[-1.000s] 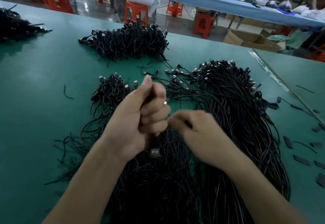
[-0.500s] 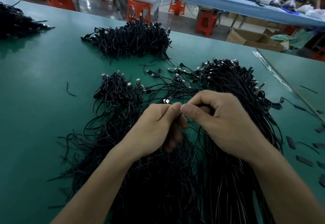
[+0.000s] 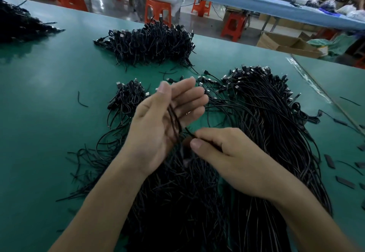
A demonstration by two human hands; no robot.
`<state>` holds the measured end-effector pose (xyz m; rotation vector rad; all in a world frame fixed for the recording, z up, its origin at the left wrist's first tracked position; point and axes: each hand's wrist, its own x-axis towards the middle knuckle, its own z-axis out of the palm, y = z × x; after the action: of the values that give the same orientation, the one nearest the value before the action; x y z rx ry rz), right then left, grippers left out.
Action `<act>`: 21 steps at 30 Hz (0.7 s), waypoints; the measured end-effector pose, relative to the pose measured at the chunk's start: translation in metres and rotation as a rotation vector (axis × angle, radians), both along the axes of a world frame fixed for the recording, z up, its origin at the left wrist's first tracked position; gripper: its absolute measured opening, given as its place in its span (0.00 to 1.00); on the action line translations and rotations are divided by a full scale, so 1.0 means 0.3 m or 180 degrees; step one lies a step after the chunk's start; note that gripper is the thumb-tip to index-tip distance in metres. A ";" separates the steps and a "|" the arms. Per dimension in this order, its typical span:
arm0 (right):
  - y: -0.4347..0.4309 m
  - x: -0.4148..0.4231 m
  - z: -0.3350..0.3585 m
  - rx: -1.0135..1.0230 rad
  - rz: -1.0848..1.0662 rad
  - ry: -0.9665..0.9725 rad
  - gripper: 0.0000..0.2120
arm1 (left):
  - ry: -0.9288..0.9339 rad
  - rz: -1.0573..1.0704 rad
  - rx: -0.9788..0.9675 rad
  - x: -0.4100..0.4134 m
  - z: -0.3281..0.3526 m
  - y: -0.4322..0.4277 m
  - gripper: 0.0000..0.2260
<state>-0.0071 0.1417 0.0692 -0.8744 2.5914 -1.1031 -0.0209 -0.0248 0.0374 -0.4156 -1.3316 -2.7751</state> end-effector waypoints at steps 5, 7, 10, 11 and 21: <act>0.019 -0.012 0.085 -0.0329 -0.0120 0.0452 0.10 | 0.0382 0.0612 -0.2653 0.014 -0.030 0.020 0.17; 0.026 -0.024 0.108 -0.0671 -0.0228 0.0533 0.08 | -0.0141 -0.0402 -0.2340 0.037 -0.006 0.029 0.23; 0.031 -0.054 0.096 -0.0892 -0.0576 0.0613 0.11 | -0.0447 -0.0896 -0.1915 0.045 0.017 0.014 0.28; 0.031 -0.061 0.082 -0.0921 -0.0690 0.0603 0.12 | -0.0455 -0.1010 -0.1566 0.043 0.020 0.003 0.27; -0.018 0.000 -0.023 0.0291 -0.0341 0.0082 0.20 | -0.0111 -0.0034 0.0046 0.008 -0.002 0.004 0.19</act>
<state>-0.0071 0.1363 0.0624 -0.7423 2.7143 -0.9963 -0.0185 -0.0236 0.0370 -0.3764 -1.3193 -2.8116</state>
